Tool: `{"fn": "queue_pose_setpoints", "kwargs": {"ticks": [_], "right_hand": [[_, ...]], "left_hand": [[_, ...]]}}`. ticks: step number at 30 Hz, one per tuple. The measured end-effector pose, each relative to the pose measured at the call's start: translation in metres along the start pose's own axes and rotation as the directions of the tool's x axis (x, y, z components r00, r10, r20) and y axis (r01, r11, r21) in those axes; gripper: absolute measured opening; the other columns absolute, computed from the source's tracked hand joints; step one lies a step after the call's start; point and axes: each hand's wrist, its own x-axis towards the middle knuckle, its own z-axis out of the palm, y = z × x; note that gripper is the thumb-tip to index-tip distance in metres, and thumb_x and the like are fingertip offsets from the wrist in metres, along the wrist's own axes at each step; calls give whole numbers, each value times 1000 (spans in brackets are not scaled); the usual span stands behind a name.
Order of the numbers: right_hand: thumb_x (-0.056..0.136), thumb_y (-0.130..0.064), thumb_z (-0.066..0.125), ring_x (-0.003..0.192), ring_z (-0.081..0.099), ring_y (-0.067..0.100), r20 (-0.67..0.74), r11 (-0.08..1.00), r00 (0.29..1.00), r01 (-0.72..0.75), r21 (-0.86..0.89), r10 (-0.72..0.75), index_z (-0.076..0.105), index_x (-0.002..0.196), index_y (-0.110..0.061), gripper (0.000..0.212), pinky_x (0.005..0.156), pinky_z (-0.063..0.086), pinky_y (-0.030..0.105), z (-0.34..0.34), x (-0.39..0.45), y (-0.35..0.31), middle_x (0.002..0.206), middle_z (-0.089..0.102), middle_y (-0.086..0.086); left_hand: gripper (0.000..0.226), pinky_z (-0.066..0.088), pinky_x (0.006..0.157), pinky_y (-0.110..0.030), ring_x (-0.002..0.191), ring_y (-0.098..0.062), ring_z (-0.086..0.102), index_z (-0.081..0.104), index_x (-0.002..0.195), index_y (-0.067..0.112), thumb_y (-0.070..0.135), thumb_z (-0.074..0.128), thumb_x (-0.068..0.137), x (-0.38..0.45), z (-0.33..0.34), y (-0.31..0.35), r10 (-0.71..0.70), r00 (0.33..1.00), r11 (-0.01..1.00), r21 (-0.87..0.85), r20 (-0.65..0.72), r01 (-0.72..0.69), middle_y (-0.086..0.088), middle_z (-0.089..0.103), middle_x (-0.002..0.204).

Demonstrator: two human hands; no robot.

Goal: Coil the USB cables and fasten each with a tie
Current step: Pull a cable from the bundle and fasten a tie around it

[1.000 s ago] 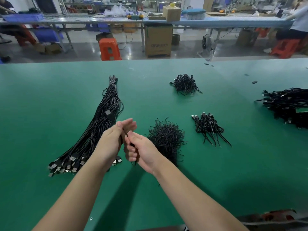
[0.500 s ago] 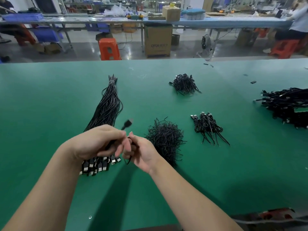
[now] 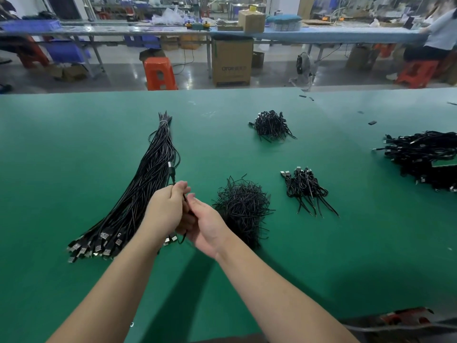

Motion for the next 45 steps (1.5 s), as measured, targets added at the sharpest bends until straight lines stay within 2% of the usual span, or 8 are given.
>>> {"fn": "queue_pose_setpoints", "kwargs": {"ticks": [5,9,16,24,32,37,40,45], "right_hand": [[101,-40,50,48,34,12,-22,999,999,-29,14,30,59,65,-25,41,50,42,24,-4,1,11,54,32,-5],[105,-36,45,52,33,13,-74,994,994,-70,81,76,56,68,-21,41,56,39,26,-14,-2,16,55,33,-4],[107,-35,38,51,33,11,-8,993,995,-103,50,103,55,65,-20,47,53,33,24,-9,0,-27,54,36,-6],[108,-32,37,46,23,6,101,994,993,-54,-93,64,48,71,-19,41,45,16,21,-4,-3,-57,54,32,-10],[108,-34,37,47,21,5,149,980,986,-41,-197,71,46,73,-21,39,43,17,18,10,-11,-45,55,31,-10],[109,-33,36,47,24,6,84,911,996,5,-412,32,41,75,-19,37,43,23,16,12,-14,-30,56,32,-8],[110,-29,36,54,28,11,36,628,987,127,-767,-155,39,73,-19,38,52,26,27,5,-16,-27,62,35,-4],[108,-33,37,65,51,22,177,197,939,241,-950,-294,51,82,-16,34,65,45,38,-11,-21,-26,70,57,2]], "left_hand": [[44,56,52,-22,63,-13,73,59,93,4,26,26,111,15,7,23,-205,978,758,-636,-20,146,-12,68,90],[36,35,38,-18,37,-4,39,61,95,8,30,34,108,22,-21,40,-96,980,578,-792,176,199,4,51,67],[43,24,41,-18,42,-12,27,74,99,-1,28,42,100,4,-67,38,88,681,994,-104,727,-18,-18,65,73],[34,50,60,-25,49,-10,57,72,100,17,33,42,106,1,-54,42,-92,874,810,547,478,-214,4,72,62],[33,54,84,-29,91,-13,74,66,107,11,28,38,108,9,-17,26,114,992,983,-153,54,-105,-3,77,102],[45,56,60,-22,76,-14,74,58,105,0,32,27,110,17,-7,36,-127,983,692,-698,132,183,-12,75,93],[39,37,41,-17,43,-4,45,60,101,7,32,32,109,19,-12,37,-174,963,587,-764,205,268,3,67,71],[28,27,38,-18,39,-5,26,59,98,10,27,39,108,15,-18,30,-127,967,594,-764,221,252,6,54,64]]}}
